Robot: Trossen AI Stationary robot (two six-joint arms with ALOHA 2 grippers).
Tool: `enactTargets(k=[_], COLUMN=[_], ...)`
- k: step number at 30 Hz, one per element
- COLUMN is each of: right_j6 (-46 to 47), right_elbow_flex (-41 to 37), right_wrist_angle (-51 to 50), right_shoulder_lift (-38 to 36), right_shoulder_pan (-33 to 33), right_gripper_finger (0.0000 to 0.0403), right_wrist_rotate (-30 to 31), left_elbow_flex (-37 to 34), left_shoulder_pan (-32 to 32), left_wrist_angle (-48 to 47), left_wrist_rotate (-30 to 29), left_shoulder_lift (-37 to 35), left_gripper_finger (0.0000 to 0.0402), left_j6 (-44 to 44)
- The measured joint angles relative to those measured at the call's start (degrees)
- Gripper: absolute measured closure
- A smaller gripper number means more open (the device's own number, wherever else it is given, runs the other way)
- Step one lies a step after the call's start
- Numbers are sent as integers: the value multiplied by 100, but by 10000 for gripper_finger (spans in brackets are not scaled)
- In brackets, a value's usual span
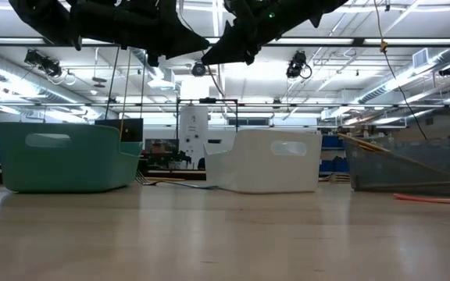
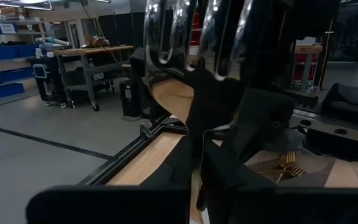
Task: Sort silverware by color (type)
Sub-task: Put the orange fork into the green bin
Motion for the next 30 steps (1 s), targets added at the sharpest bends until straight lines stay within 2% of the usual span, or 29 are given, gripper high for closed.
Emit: enactTargets(k=[4,7,13,19,25,30], right_j6=[67,268,709,1094,1400,1588], right_elbow_flex=[0,0,-2,-2,-2,-29], right_wrist_angle=[-68,-469,-1258,-1555,-1812,-1815], right_shoulder_lift=[2,0,2,2,2,2], right_shoulder_pan=[0,-2,-9,143,466,885], right_gripper_finger=[358,348,294,244,234,234], right_wrist_rotate=[-4,-13,-20,-14,345,592], left_elbow_flex=[7,1,-3,6,-2,-2], left_shoulder_pan=[0,-46,-229,-506,-987,-1304], left_wrist_angle=[-100,-531,-1686,-2690,-4151,-5124], left_wrist_rotate=[0,-77,-223,-436,-832,-864], left_shoulder_lift=[0,0,-446,-1053,-1729,-2294], left_gripper_finger=[381,383,383,386,387,387], left_j6=[-103,-262,-552,-978,-1658,-2481])
